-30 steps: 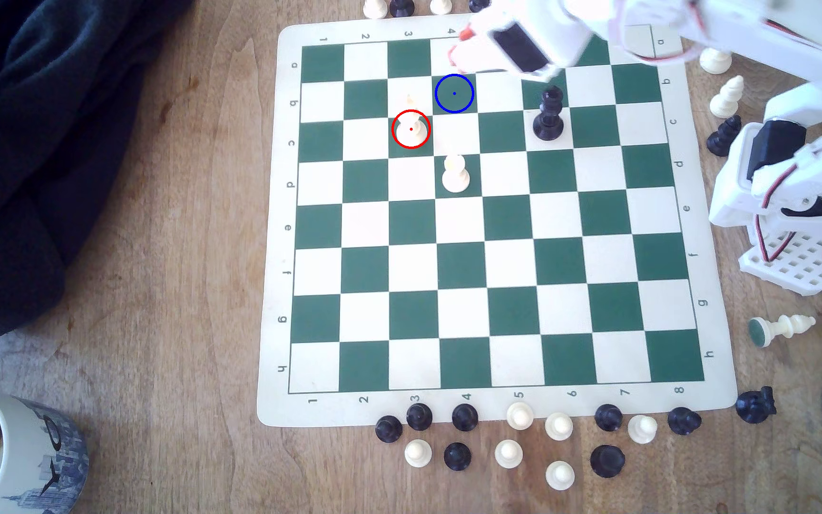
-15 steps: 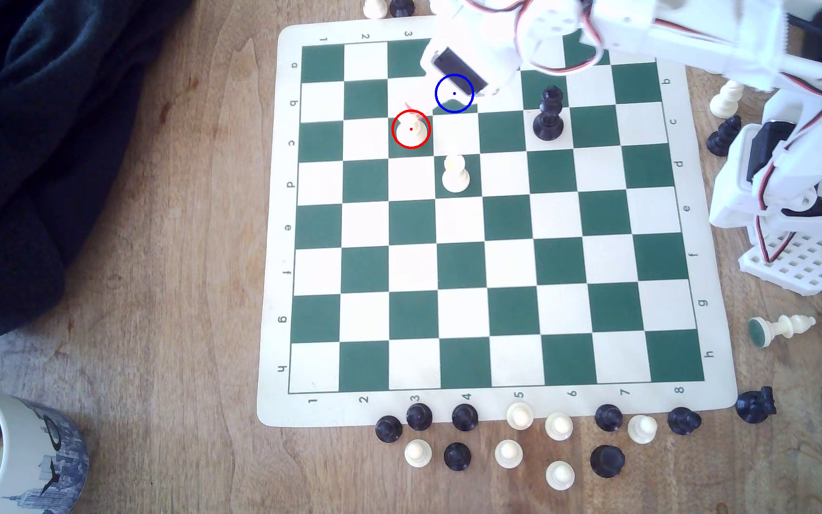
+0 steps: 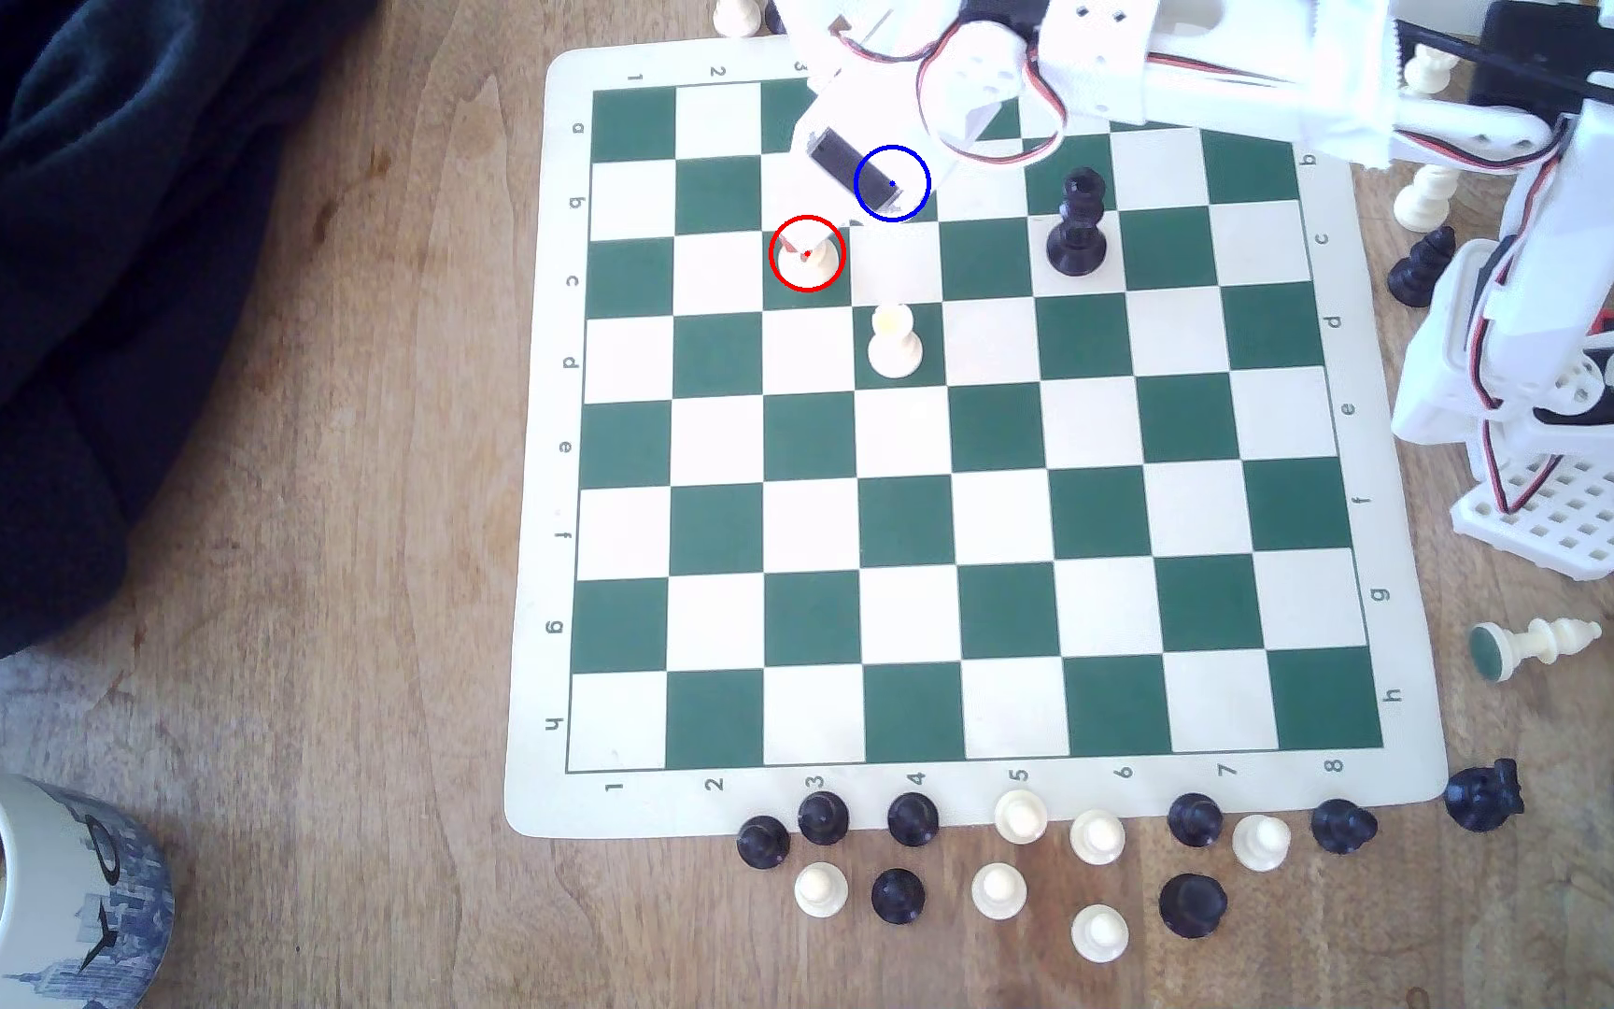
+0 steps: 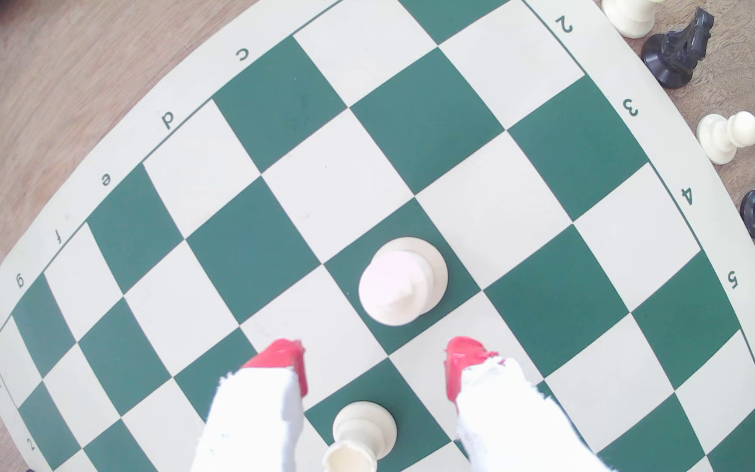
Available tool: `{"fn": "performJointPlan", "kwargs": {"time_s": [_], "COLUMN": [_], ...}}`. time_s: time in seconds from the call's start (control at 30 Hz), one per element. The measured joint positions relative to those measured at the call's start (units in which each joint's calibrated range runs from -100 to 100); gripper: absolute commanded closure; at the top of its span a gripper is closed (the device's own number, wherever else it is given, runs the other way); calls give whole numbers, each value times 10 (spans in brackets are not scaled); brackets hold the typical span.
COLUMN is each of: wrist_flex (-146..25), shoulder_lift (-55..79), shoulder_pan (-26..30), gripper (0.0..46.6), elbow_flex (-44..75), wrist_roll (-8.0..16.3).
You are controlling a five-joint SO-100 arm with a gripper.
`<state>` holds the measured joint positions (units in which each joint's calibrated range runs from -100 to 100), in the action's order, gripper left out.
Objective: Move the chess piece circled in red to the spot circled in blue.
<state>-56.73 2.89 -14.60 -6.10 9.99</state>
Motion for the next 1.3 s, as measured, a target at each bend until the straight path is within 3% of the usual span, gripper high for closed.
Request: {"fn": "performJointPlan", "kwargs": {"time_s": [1.3], "wrist_flex": [73], "shoulder_lift": [75], "shoulder_pan": [4], "gripper": [307], "elbow_flex": [16], "wrist_roll": [-6]}}
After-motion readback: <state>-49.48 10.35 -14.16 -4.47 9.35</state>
